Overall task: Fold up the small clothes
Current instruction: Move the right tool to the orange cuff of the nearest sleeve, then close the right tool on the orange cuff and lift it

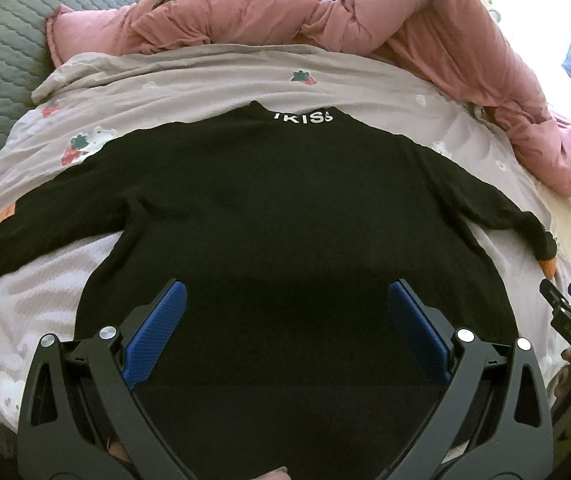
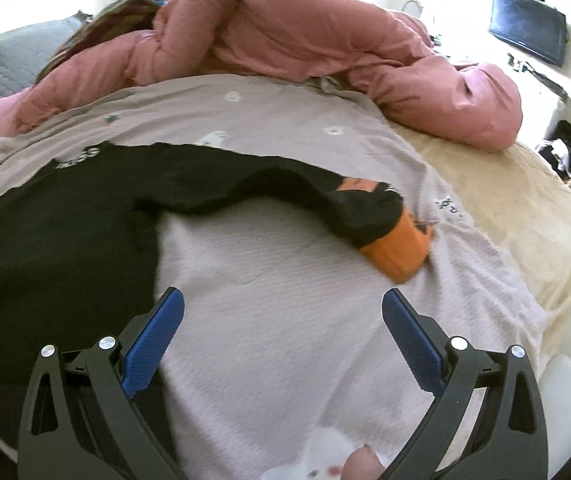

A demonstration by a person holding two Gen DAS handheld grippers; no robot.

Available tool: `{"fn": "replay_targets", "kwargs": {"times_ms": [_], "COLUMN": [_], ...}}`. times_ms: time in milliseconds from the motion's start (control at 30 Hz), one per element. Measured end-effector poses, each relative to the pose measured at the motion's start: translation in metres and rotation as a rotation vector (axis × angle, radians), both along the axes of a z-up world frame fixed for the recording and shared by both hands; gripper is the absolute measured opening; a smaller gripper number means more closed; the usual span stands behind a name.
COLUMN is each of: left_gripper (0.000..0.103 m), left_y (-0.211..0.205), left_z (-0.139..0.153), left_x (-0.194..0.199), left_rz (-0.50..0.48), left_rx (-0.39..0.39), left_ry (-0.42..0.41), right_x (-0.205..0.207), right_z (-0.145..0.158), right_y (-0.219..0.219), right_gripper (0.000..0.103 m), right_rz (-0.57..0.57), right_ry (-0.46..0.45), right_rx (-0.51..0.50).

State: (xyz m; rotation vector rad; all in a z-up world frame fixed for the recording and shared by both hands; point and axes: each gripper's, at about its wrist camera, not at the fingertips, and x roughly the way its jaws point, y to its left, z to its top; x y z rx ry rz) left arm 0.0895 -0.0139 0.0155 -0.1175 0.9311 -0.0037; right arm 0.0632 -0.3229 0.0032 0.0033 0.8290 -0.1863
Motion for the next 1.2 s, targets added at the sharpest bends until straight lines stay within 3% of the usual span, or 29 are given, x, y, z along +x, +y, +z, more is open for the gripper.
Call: {"fn": "replay_targets", "kwargs": {"times_ms": [300, 533, 733, 800, 867, 900, 1100, 1200], "left_gripper": [0.095, 0.095, 0.095, 0.095, 0.095, 0.095, 0.095, 0.095], "left_y": [0.001, -0.004, -0.008, -0.008, -0.009, -0.009, -0.008, -0.006], "left_z": [-0.007, -0.015, -0.019, -0.020, -0.020, -0.020, -0.018, -0.018], "left_x": [0.025, 0.045, 0.062, 0.067, 0.071, 0.073, 0.085, 0.093], "left_rz": [0.010, 0.005, 0.000, 0.002, 0.005, 0.006, 0.012, 0.022], "left_rx": [-0.010, -0.014, -0.015, -0.020, -0.024, -0.027, -0.028, -0.026], "left_ry": [0.026, 0.050, 0.062, 0.065, 0.065, 0.063, 0.053, 0.052], "right_x": [0.043, 0.079, 0.090, 0.091, 0.093, 0.094, 0.101, 0.102], "right_z": [-0.026, -0.050, -0.043, -0.037, -0.032, -0.028, -0.003, 0.003], "right_y": [-0.038, -0.062, -0.083, -0.089, -0.094, -0.096, -0.104, -0.093], "right_gripper": [0.099, 0.098, 0.097, 0.075, 0.044, 0.038, 0.034, 0.037], "right_rz": [-0.079, -0.102, -0.140, -0.134, -0.131, -0.130, -0.102, -0.070], "right_ry": [0.065, 0.127, 0.107, 0.080, 0.074, 0.068, -0.026, -0.126], "right_rx": [-0.139, -0.319, -0.401, -0.401, -0.392, -0.389, -0.448, -0.595]}}
